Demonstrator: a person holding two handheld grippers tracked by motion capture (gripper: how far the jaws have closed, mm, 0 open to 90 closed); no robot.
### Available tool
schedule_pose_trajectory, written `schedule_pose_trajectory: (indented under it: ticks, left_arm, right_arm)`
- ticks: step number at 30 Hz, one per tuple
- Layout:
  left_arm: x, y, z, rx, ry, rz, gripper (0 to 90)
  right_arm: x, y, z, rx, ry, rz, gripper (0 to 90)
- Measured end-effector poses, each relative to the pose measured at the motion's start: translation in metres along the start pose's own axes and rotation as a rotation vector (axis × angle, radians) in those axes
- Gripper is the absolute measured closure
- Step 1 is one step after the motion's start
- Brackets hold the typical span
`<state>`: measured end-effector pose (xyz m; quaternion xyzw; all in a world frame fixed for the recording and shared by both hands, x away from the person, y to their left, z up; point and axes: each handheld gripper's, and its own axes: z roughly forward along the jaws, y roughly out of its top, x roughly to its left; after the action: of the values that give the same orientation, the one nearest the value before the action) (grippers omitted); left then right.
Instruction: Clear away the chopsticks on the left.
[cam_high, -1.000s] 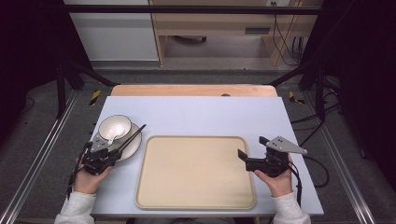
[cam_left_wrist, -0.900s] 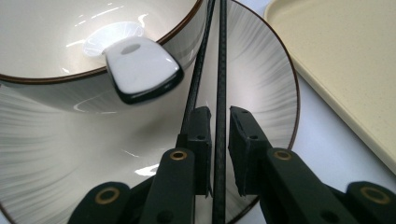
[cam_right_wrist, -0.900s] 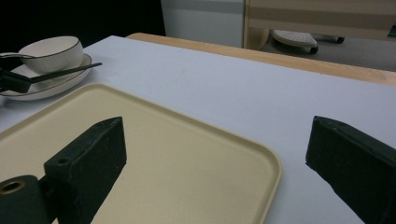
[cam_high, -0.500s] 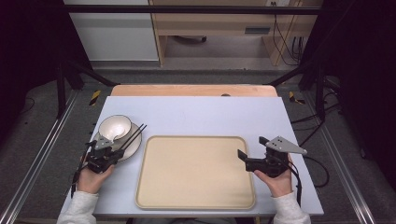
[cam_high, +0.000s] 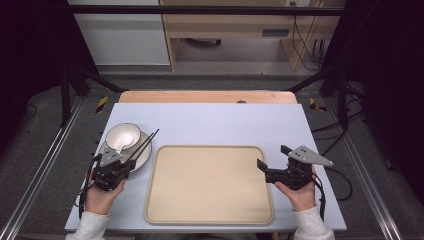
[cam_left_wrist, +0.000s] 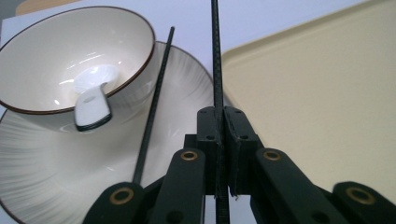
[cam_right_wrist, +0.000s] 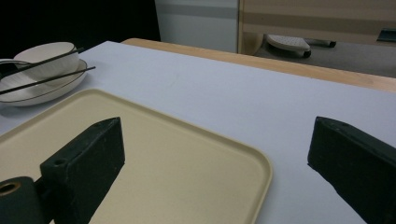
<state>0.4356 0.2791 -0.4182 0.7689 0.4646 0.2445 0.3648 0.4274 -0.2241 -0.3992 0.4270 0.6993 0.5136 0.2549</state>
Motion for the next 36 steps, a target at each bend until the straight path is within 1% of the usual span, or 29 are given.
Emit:
schedule_pose_trajectory:
  ticks: [4, 6, 8, 9, 13, 14, 15, 17, 19, 20, 24, 26, 28, 30, 31, 32, 35, 36]
  left_arm:
    - [-0.016, 0.001, -0.005, -0.019, 0.008, -0.003, 85.3]
    - [-0.024, 0.001, -0.006, -0.036, 0.016, -0.023, 85.3]
    - [-0.032, -0.001, -0.008, -0.043, 0.023, -0.028, 85.3]
    - [-0.037, -0.002, -0.007, -0.054, 0.026, -0.043, 85.3]
    - [-0.051, -0.003, -0.008, -0.07, 0.048, -0.064, 85.3]
    - [-0.055, -0.002, -0.008, -0.084, 0.059, -0.068, 85.3]
    - [-0.058, -0.001, -0.009, -0.086, 0.066, -0.069, 85.3]
    - [-0.063, 0.001, -0.01, -0.116, 0.079, -0.089, 85.3]
    - [-0.068, 0.004, -0.012, -0.132, 0.093, -0.098, 85.3]
    - [-0.071, 0.005, -0.013, -0.141, 0.093, -0.111, 85.3]
    - [-0.082, 0.008, -0.013, -0.149, 0.093, -0.139, 85.3]
    - [-0.088, 0.008, -0.013, -0.149, 0.085, -0.157, 85.3]
    - [-0.092, 0.008, -0.012, -0.148, 0.096, -0.162, 85.3]
    - [-0.095, 0.006, -0.013, -0.153, 0.097, -0.176, 85.3]
    - [-0.097, 0.005, -0.012, -0.162, 0.09, -0.198, 85.3]
    - [-0.098, 0.003, -0.012, -0.168, 0.088, -0.21, 85.3]
    - [-0.104, -0.005, -0.011, -0.17, 0.105, -0.22, 85.3]
    - [-0.105, -0.008, -0.01, -0.17, 0.112, -0.228, 85.3]
  right_arm:
    - [0.0, 0.0, 0.0, -0.004, -0.001, 0.001, 4.0]
    - [0.0, 0.0, 0.0, -0.002, 0.0, 0.002, 4.0]
    - [0.0, 0.0, 0.0, -0.002, 0.0, 0.002, 4.0]
    - [0.0, 0.0, -0.001, -0.007, 0.0, -0.001, 3.9]
    - [0.0, 0.0, -0.001, -0.01, -0.001, 0.002, 3.9]
    - [0.0, 0.0, -0.001, -0.011, -0.002, 0.003, 3.9]
    - [0.001, 0.0, -0.001, -0.011, -0.002, 0.002, 3.8]
    - [0.002, 0.0, -0.001, -0.009, -0.002, 0.002, 3.7]
    - [0.002, 0.001, -0.001, -0.01, -0.006, -0.003, 3.6]
    - [0.001, 0.001, -0.001, -0.013, -0.006, -0.005, 3.6]
    - [0.002, 0.001, -0.001, -0.014, -0.001, -0.006, 3.6]
    - [0.003, 0.001, 0.0, -0.008, 0.002, -0.005, 3.6]
    - [0.004, 0.001, 0.0, -0.007, 0.004, -0.009, 3.6]
    - [0.005, 0.001, 0.001, -0.005, 0.007, -0.009, 3.6]
    - [0.005, 0.001, 0.001, -0.004, 0.011, -0.002, 3.6]
    - [0.005, 0.0, 0.002, -0.002, 0.008, -0.006, 3.6]
    - [0.005, 0.0, 0.003, 0.002, 0.011, -0.01, 3.6]
    - [0.005, -0.001, 0.003, 0.006, 0.014, -0.004, 3.6]
